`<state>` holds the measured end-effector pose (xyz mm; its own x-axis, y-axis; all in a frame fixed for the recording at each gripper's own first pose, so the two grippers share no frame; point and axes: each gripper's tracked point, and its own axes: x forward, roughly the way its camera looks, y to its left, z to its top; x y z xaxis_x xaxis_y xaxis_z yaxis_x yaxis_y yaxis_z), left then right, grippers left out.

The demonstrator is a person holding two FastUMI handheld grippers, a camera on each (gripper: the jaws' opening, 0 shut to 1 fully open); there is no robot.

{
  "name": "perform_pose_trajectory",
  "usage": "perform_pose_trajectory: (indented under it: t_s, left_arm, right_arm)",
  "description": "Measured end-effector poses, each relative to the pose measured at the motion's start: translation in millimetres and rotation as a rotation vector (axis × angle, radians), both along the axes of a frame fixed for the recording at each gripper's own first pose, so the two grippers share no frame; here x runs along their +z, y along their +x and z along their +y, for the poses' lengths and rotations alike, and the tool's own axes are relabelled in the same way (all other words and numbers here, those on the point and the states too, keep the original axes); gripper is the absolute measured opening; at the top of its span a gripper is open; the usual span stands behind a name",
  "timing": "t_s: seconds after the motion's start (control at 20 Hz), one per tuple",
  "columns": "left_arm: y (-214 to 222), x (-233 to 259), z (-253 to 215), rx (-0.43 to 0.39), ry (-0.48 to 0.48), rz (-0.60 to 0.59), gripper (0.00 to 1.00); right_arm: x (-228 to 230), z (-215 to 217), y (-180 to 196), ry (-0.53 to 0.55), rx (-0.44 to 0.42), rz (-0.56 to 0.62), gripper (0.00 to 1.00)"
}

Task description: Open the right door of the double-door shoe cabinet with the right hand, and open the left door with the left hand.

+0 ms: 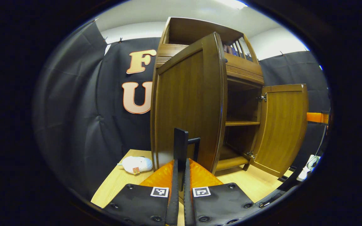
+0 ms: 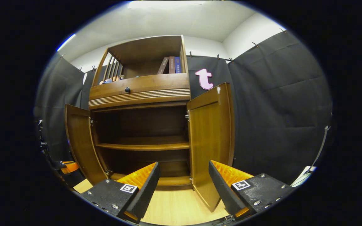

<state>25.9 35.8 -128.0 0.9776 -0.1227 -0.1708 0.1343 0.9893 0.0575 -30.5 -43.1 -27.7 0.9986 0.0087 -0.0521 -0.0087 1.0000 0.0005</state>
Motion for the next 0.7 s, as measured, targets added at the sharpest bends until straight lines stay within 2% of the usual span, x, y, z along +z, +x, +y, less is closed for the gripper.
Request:
perform_pose_trajectory:
  t_s: [0.3, 0.45, 0.5, 0.55, 0.7]
  left_arm:
    - [-9.0, 8.8, 59.9, 0.062, 0.004, -0.008, 0.13]
    - [-5.1, 10.5, 76.7, 0.059, -0.013, -0.01, 0.12]
    - [-4.9, 10.6, 82.7, 0.062, -0.005, -0.01, 0.09]
    - [-2.4, 10.0, 88.2, 0.067, 0.004, -0.013, 0.12]
    - [2.0, 13.1, 107.4, 0.084, -0.001, -0.022, 0.11]
  right_arm:
    - [-7.3, 32.0, 5.3, -0.004, 0.04, 0.013, 0.94]
    - [-7.9, 48.9, 12.1, -0.012, 0.061, 0.016, 0.94]
    - [-7.4, 54.4, 13.2, -0.012, 0.068, 0.016, 0.94]
    - [-8.0, 59.3, 14.7, -0.012, 0.076, 0.018, 0.94]
    - [-7.6, 74.2, 20.6, -0.019, 0.096, 0.016, 0.94]
